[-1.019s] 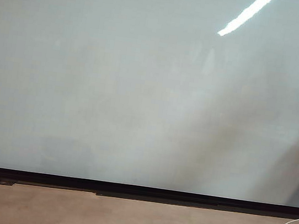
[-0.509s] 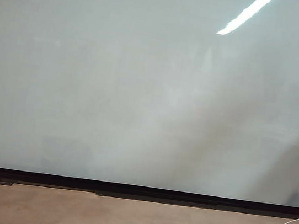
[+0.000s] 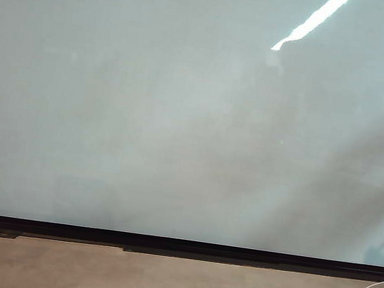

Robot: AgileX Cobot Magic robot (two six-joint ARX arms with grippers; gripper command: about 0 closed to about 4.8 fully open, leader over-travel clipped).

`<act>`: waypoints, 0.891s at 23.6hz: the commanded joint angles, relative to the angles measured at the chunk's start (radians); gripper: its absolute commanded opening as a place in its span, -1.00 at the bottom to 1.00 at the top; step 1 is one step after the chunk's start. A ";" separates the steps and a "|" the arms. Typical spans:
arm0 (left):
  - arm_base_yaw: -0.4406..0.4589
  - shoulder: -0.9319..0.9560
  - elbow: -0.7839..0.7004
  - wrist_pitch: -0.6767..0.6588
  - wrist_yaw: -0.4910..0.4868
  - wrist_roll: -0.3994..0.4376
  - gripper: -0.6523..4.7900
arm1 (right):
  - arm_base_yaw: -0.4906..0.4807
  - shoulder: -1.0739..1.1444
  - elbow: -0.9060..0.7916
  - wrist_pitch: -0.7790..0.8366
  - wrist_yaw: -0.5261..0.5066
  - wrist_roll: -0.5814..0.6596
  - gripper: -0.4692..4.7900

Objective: Pick up the pen on the shelf to the right of the whiteboard and draw a check mark.

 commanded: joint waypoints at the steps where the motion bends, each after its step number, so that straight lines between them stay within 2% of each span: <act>1: 0.000 0.000 0.003 0.006 0.000 0.004 -0.78 | 0.078 -0.118 -0.092 0.014 0.149 -0.018 -0.83; 7: 0.000 0.000 0.003 0.006 0.000 0.004 -0.78 | 0.277 -0.298 -0.196 -0.055 0.188 -0.016 -0.83; 9: 0.000 0.000 0.003 0.006 0.000 0.004 -0.78 | 0.375 -0.321 -0.196 -0.094 0.189 -0.016 -0.83; 16: 0.000 0.000 0.003 0.006 0.000 0.004 -0.78 | 0.573 -0.318 -0.172 -0.175 0.188 0.039 -0.83; 21: 0.000 0.000 0.003 0.006 0.000 0.004 -0.78 | 0.628 -0.317 -0.108 -0.261 0.060 0.109 -0.83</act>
